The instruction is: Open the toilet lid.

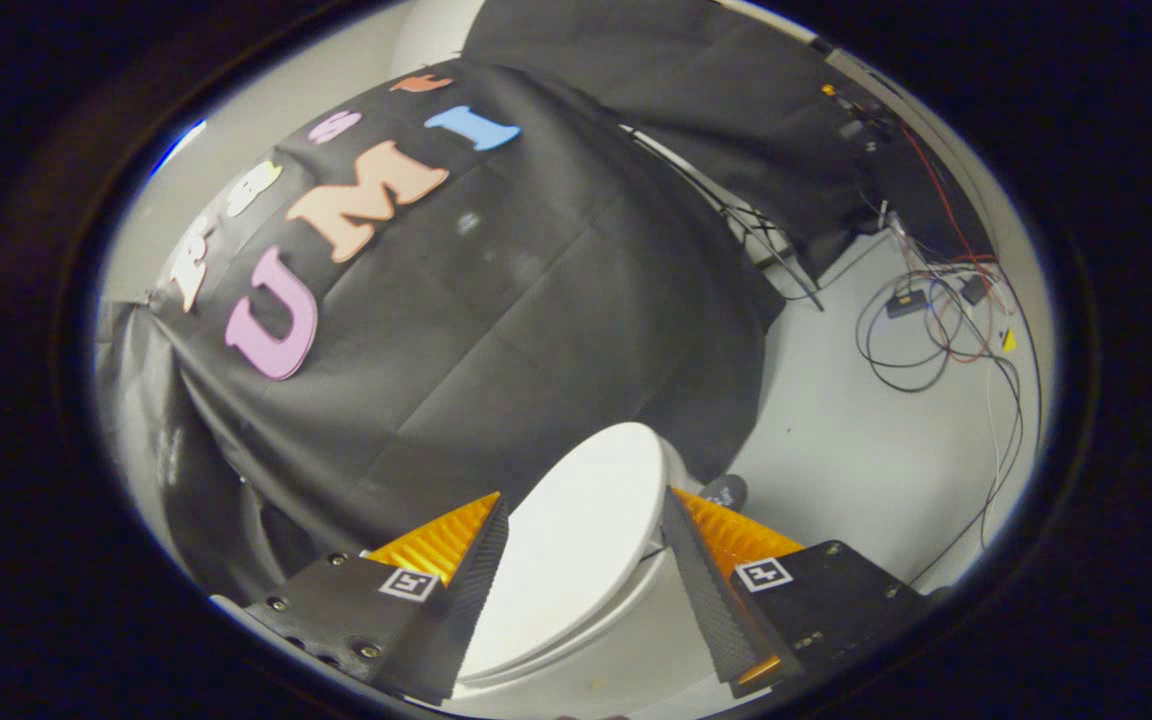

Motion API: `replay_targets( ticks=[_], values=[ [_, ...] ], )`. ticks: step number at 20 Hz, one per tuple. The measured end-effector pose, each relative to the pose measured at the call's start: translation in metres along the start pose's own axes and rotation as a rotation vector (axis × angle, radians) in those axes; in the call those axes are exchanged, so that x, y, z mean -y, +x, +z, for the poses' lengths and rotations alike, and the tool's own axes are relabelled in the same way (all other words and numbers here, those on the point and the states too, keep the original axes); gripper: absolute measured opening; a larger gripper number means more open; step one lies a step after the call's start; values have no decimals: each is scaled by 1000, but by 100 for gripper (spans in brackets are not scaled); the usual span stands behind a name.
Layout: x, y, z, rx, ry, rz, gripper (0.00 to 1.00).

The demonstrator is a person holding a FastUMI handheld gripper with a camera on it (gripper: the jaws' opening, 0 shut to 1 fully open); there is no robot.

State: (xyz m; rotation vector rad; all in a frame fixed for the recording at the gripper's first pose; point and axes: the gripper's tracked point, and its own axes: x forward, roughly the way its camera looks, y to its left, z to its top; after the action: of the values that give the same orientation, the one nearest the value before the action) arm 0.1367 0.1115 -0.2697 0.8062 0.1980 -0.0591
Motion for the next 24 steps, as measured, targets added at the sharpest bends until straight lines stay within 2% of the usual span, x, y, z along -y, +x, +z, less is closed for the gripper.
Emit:
replay_targets(
  ticks=[7,10,12,13,15,16,18,19,21,24],
  values=[
    [53,18,7,47,157,-72,92],
    [66,41,-1,24,212,-103,92],
    [70,49,-6,8,261,-98,82],
    [72,53,-12,-3,276,-98,82],
    [74,61,-24,-35,296,-104,68],
    [70,60,-24,-37,307,-81,53],
    [71,70,-28,-53,282,-97,24],
    [66,69,-23,-33,291,-76,24],
    [54,62,-17,-43,281,-56,4],
    [31,59,-2,-26,265,11,4]
  ],
)
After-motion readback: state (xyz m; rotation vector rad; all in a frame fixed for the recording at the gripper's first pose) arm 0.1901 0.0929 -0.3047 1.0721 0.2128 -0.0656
